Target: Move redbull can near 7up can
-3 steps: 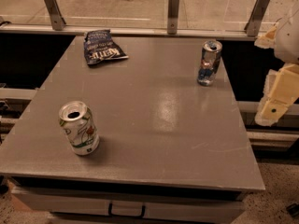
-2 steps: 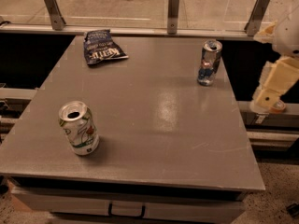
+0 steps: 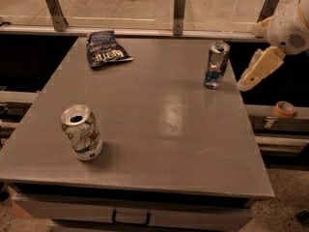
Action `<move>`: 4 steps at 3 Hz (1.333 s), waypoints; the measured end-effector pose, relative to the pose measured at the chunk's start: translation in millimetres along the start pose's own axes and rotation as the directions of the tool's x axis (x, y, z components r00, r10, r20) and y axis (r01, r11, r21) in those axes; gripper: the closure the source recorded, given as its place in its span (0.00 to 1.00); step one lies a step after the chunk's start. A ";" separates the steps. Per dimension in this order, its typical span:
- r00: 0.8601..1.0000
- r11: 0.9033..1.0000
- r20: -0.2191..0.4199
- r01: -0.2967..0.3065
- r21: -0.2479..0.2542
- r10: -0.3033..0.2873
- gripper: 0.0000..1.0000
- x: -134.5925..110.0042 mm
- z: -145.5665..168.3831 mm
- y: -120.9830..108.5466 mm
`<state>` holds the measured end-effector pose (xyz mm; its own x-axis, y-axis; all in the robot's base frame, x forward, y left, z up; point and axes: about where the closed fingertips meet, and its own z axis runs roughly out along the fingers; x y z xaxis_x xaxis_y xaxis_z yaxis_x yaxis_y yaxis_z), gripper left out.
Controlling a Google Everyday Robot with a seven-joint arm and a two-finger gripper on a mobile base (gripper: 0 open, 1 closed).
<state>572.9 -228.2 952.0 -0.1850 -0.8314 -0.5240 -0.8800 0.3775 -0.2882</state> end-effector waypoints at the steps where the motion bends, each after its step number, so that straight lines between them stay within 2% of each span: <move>1: 0.991 0.999 0.128 -0.043 0.000 0.043 0.00 -9.6 25.7 -23.7; 2: 0.967 0.996 0.241 -0.085 -0.018 0.087 0.00 -15.7 47.8 -39.8; 3: 0.933 0.990 0.333 -0.129 -0.051 0.139 0.00 -16.4 71.2 -52.2; 4: 0.905 0.983 0.386 -0.150 -0.106 0.180 0.18 -20.0 89.1 -50.8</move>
Offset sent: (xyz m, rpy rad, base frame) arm 0.0895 0.0214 -0.0271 0.4171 -0.0745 0.0026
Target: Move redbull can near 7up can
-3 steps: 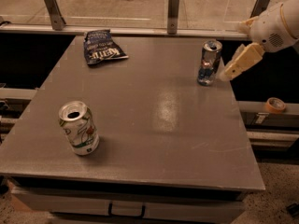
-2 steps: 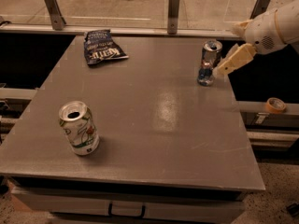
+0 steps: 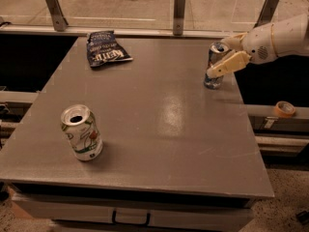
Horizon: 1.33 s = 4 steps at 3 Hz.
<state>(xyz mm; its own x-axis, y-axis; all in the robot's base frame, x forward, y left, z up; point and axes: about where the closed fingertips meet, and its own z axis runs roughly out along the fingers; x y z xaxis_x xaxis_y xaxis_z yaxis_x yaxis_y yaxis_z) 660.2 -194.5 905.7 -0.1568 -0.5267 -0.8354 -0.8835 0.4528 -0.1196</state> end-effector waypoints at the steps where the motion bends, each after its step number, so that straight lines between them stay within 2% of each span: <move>1: 0.999 0.999 0.044 -0.019 -0.044 0.021 0.41 -2.9 11.3 7.8; 2: 0.996 0.996 0.088 -0.018 -0.085 0.026 0.65 -12.2 13.4 18.4; 3: 0.987 0.994 0.161 0.027 -0.108 -0.009 0.88 -41.6 -1.1 32.0; 4: 0.986 0.993 0.165 0.029 -0.114 -0.010 1.00 -43.7 1.1 33.5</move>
Offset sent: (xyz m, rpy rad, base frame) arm -0.0197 0.0316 0.0121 0.1598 0.0178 0.1098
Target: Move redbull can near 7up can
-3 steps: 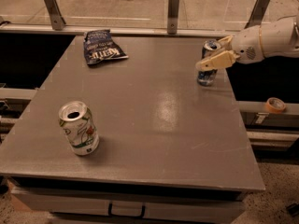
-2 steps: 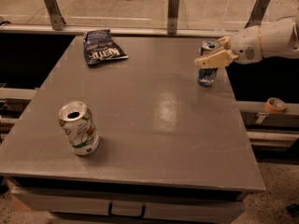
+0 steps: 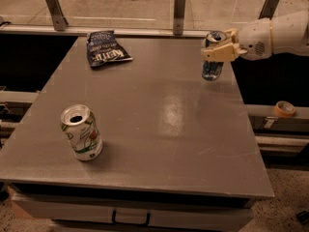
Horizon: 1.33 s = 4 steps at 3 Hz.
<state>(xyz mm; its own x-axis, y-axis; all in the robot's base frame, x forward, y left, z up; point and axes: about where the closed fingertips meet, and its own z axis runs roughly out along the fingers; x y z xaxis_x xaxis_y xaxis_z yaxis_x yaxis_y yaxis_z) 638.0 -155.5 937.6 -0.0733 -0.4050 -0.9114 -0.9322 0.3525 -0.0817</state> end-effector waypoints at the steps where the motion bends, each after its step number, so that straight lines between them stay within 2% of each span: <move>1: 1.000 1.000 0.000 0.000 0.000 0.000 1.00 0.0 0.1 0.0; 2: 0.999 0.998 0.037 0.002 -0.058 0.000 1.00 -6.1 16.3 27.4; 3: 0.993 0.983 0.117 0.038 -0.181 -0.017 1.00 -29.1 49.6 90.3; 4: 0.992 0.975 0.122 0.038 -0.218 -0.011 1.00 -29.4 61.8 103.5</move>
Offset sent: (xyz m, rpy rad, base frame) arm -0.0728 0.0853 -0.0092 0.1391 0.0309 0.1949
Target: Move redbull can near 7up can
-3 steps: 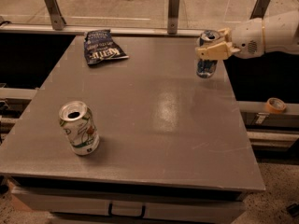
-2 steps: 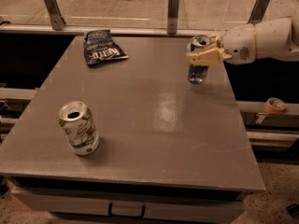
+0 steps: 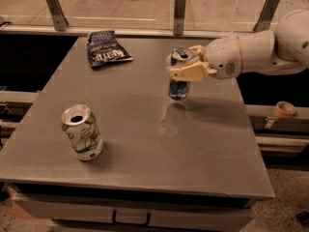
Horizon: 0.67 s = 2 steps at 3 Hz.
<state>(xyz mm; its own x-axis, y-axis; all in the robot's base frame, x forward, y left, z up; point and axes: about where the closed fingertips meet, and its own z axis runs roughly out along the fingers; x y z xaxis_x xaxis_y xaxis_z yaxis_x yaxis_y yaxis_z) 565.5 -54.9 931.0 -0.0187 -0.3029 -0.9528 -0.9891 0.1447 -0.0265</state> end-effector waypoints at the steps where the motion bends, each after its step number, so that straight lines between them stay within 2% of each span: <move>1: 1.000 1.000 -0.002 -0.011 -0.002 0.011 1.00 2.4 6.6 6.3; 2: 1.000 1.000 0.022 0.000 -0.018 0.001 1.00 2.7 27.4 29.7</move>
Offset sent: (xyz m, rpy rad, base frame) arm -0.0593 0.0659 -0.0342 0.0504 0.0097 0.0593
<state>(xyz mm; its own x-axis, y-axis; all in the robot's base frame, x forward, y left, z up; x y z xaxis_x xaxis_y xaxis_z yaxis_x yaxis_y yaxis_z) 540.1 -25.6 919.4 -0.0162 -0.2821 -0.9593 -0.9916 0.1276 -0.0208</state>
